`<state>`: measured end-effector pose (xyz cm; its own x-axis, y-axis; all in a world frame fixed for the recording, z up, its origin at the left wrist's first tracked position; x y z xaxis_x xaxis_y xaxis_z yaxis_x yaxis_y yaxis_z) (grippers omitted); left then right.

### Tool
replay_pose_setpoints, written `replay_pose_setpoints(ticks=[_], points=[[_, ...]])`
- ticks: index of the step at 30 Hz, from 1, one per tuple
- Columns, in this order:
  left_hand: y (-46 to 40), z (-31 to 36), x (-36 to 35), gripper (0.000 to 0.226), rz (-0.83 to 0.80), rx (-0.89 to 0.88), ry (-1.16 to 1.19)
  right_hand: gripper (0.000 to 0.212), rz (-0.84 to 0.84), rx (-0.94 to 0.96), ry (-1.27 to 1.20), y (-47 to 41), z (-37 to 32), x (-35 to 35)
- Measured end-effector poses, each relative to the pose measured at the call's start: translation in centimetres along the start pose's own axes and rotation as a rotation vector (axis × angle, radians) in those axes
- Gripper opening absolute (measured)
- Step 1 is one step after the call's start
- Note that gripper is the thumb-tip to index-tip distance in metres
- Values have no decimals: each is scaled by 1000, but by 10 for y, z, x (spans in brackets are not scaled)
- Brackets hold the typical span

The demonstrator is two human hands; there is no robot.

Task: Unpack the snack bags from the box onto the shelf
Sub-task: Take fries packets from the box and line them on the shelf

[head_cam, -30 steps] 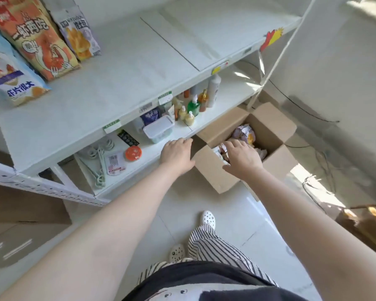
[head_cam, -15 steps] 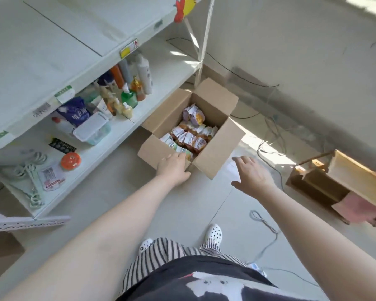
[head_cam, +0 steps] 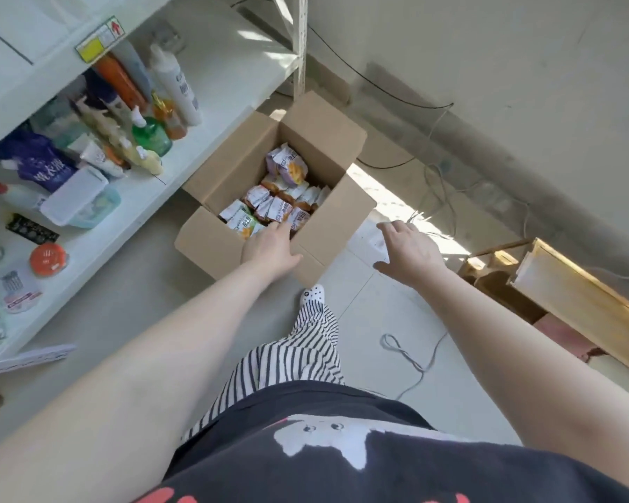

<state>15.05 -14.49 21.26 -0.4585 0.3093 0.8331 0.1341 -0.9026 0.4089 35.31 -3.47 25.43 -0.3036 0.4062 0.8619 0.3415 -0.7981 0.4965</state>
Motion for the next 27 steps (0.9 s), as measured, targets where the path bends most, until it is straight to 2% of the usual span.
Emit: replay_pose_setpoints(ticks=[7, 12, 21, 27], points=[[-83, 2, 32, 69, -38, 52, 5, 75, 12, 33, -16, -94, 10, 46], [-128, 0, 61, 63, 16, 109, 73, 75, 5, 110, 7, -155, 9, 75], [-206, -49, 64, 71, 95, 449, 226, 74, -93, 428, 111, -299, -29, 99], [-281, -91, 26, 69, 228, 581, 404, 71, -173, 503, 150, -395, -67, 61]])
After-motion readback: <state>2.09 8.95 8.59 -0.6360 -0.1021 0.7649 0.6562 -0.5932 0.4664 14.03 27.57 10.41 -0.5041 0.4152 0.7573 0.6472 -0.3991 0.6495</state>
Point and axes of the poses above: each hand's wrist, its own y-axis away from the middle knuckle, its own x-axis out of the back of the hand, z = x × y, the point moved 5 cm from there along -y, towards the middle knuckle, and after that the axes turned 15 degrees about -x, right-handed, at the moved point
